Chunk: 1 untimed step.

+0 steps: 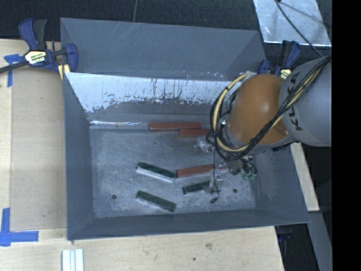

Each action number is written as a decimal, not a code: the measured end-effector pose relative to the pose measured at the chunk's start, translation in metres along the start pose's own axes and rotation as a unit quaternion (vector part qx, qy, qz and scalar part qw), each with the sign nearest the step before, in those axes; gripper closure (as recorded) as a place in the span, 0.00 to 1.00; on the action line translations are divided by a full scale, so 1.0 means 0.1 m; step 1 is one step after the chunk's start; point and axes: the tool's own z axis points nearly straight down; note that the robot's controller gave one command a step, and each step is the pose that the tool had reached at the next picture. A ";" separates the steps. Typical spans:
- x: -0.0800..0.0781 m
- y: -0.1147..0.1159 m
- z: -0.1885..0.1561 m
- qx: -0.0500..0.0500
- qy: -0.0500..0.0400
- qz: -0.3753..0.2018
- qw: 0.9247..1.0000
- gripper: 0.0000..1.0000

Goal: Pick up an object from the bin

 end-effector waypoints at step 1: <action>0.03 -0.01 0.50 0.000 0.003 -0.048 0.999 0.00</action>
Offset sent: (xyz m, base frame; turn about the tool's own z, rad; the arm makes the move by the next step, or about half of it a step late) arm -0.0052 0.0065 -0.0416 -0.0930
